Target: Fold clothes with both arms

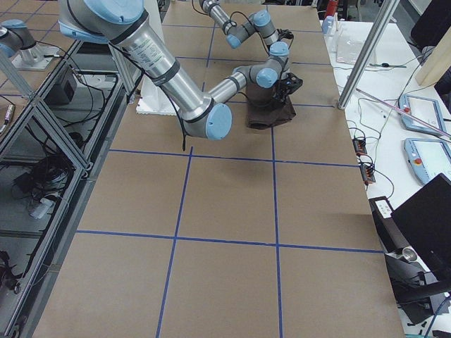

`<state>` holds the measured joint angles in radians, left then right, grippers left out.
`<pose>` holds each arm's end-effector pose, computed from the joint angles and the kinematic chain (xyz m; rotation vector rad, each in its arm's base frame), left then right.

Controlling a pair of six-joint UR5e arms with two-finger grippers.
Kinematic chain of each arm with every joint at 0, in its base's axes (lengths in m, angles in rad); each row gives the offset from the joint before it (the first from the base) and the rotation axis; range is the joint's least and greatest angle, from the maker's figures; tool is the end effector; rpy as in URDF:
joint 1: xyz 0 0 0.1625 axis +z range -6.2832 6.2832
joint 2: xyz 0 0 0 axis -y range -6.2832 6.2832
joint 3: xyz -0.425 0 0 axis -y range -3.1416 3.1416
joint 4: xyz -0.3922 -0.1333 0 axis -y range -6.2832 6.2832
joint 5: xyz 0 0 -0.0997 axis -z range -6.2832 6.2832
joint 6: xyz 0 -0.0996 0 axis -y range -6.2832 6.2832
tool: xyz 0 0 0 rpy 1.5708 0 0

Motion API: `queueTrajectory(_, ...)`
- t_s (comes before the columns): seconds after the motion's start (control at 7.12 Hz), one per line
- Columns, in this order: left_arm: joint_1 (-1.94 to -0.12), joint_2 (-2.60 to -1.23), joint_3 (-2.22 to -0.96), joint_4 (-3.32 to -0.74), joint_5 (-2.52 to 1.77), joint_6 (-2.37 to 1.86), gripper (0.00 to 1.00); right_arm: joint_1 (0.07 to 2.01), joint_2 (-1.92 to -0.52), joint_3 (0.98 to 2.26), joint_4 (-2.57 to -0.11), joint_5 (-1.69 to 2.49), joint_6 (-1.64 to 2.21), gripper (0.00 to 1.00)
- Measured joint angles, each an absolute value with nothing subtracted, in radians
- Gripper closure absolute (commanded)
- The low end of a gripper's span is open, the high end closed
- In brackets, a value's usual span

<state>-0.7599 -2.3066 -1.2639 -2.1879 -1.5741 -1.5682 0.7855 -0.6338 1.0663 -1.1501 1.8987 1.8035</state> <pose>0.4724 -0.6324 0.2781 0.3950 0.9937 -0.6840 -0.5189 -0.6622 0.2367 -0.0672 -0.9236 0.8074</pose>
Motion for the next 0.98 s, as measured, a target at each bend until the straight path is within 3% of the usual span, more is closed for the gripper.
queueTrajectory(0.14, -0.788, -2.307, -1.218, -2.244, -1.569, -1.518, 0.00, 0.852, -0.610, 0.996, -1.095, 1.963, 1.696, 0.00)
queueTrajectory(0.42, -0.806, -2.240, -1.290, -2.272, -1.583, -1.482, 0.00, 0.959, -0.655, 1.019, -1.074, 2.113, 1.593, 0.00)
queueTrajectory(0.7, -0.831, -2.102, -1.426, -2.280, -1.673, -1.337, 0.00, 1.022, -0.843, 1.170, -1.075, 2.164, 1.456, 0.00)
queueTrajectory(0.98, -0.922, -1.866, -1.572, -2.295, -1.833, -0.997, 0.00, 1.151, -1.095, 1.287, -1.076, 2.206, 1.062, 0.00)
